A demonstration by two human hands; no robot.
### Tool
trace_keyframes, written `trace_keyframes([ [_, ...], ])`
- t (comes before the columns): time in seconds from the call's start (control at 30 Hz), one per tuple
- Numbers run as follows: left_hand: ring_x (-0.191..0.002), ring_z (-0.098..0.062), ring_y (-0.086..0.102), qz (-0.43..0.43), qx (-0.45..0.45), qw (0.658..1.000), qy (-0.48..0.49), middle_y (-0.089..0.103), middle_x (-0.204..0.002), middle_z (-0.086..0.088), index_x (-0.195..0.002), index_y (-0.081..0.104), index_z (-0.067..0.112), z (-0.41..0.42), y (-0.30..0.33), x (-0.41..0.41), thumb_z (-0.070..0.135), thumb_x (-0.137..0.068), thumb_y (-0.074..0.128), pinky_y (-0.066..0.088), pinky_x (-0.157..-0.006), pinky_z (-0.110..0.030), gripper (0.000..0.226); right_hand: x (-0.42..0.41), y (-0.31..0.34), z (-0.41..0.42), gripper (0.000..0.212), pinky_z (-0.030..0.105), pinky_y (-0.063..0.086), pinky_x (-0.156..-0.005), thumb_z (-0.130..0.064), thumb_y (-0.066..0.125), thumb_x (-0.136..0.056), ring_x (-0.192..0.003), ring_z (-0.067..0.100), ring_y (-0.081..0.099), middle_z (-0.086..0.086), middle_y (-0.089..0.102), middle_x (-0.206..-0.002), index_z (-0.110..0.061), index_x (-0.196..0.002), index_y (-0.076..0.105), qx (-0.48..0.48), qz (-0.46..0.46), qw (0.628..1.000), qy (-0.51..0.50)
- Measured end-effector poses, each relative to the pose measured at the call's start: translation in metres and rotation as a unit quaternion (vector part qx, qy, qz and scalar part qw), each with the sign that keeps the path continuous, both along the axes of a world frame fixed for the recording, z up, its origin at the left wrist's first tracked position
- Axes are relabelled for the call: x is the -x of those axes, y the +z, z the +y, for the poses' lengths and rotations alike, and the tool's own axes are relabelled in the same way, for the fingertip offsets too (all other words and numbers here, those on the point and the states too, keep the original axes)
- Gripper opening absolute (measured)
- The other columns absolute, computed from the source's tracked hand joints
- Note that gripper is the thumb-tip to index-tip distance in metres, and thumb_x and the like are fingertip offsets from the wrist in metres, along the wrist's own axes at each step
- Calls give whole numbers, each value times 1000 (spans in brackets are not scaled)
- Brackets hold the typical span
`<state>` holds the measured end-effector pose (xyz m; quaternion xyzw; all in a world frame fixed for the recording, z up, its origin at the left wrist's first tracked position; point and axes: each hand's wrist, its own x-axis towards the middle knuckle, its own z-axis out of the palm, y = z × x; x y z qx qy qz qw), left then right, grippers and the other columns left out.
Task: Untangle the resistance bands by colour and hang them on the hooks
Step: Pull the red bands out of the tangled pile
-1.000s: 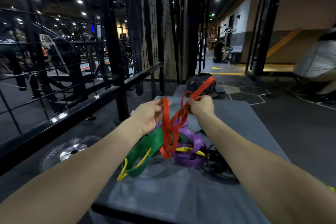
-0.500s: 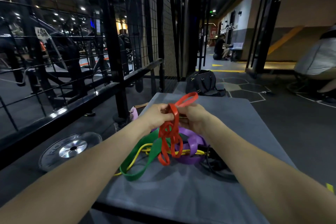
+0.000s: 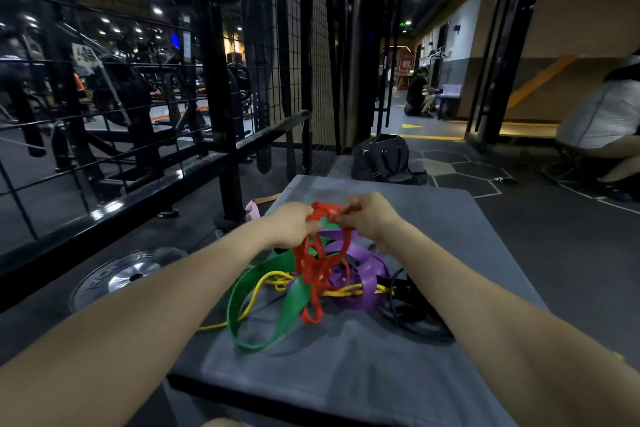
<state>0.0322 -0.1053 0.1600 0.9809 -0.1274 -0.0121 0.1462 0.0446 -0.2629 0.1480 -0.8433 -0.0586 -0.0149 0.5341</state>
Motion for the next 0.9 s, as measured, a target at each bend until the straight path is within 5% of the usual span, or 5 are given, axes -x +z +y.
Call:
trace_keyframes([
  [0.17,-80,-24,52,-47,149,987,24,54,-84,-12,-83,50,13,43,0,7,27,-98,41,42,-76,-34,22,-18,-9,-13,37,22,35,-47,-9,69,-82,-47,13,43,3,46,-54,-17,-52,48,3,-9,989,-148],
  [0.37,-70,-22,46,-170,418,877,168,46,-68,-2,-75,46,20,93,15,11,23,-98,39,42,-74,-36,25,-21,-27,-11,15,34,44,-62,-11,63,-84,-78,20,58,16,61,-78,-1,-73,65,107,24,983,-147],
  [0.5,-68,-21,47,-183,352,892,219,50,-75,-6,-88,48,12,105,7,15,25,-98,39,40,-68,-31,19,-7,-34,-7,25,33,42,-70,-9,54,-88,-98,24,64,24,65,-95,11,-101,63,208,17,969,-136],
  [0.7,-89,-38,60,-199,327,885,265,62,-102,-26,-104,51,0,120,3,16,20,-97,37,49,-80,-44,26,1,-54,-25,30,37,48,-82,-11,58,-87,-109,39,59,28,61,-116,8,-110,57,254,34,950,-178],
  [0.9,-92,-34,62,-120,247,938,212,64,-100,-22,-102,56,0,113,-2,21,13,-97,41,45,-75,-35,21,3,-58,-10,22,37,48,-85,-2,52,-85,-106,37,60,25,65,-110,6,-103,63,305,0,947,-100],
])
